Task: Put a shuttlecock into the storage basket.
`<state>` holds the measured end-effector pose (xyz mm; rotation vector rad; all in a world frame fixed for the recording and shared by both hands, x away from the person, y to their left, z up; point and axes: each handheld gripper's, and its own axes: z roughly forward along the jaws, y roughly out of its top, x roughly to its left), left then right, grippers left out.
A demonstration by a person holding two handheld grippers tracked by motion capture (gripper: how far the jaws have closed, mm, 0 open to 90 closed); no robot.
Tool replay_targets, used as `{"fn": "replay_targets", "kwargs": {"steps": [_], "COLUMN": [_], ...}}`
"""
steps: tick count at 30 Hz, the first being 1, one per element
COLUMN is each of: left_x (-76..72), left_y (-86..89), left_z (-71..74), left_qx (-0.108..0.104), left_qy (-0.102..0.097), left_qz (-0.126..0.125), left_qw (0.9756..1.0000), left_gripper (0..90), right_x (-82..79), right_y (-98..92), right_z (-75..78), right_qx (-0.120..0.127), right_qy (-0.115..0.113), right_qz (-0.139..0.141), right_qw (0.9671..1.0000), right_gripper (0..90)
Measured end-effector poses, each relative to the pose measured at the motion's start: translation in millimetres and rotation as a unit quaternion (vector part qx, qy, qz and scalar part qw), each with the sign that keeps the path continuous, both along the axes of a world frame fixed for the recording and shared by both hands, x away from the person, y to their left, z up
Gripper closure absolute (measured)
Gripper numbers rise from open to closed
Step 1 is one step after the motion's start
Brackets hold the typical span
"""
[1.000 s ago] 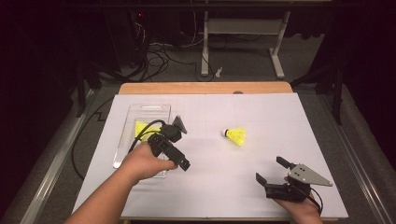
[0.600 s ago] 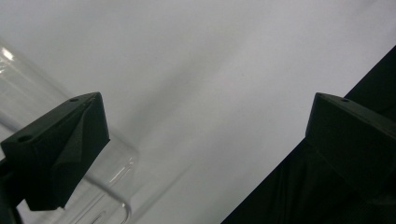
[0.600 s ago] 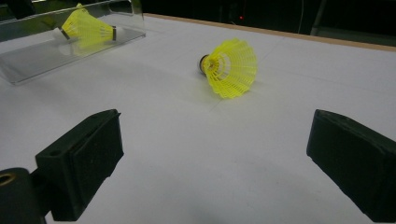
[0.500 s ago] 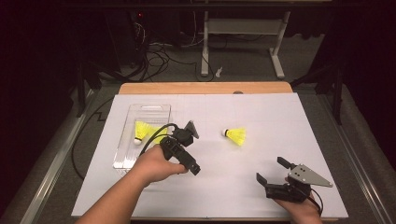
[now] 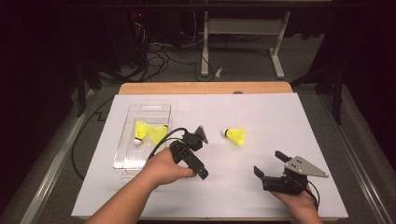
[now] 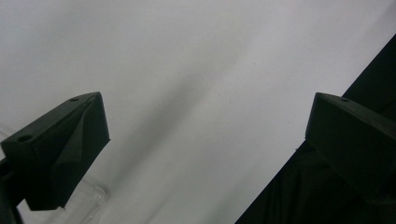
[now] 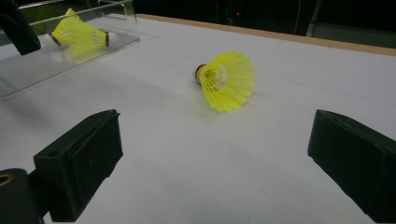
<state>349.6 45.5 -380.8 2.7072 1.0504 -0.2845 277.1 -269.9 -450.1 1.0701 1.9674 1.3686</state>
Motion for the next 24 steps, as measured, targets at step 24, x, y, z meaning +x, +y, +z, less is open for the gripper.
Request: {"fn": "replay_targets", "kwargs": {"steps": [24], "left_x": [-7.7], "left_y": [3.7], "left_z": [-6.2], "left_qx": [-0.011], "left_qy": [-0.01], "left_qz": [-0.052], "left_qw": [0.9986], "left_gripper": [1.3], "right_x": [55.4], "right_y": [35.7], "right_z": [-3.1], "right_qx": [-0.006], "right_qy": [0.04], "right_qz": [-0.006], "right_qw": [0.9991], "right_gripper": [17.2]}}
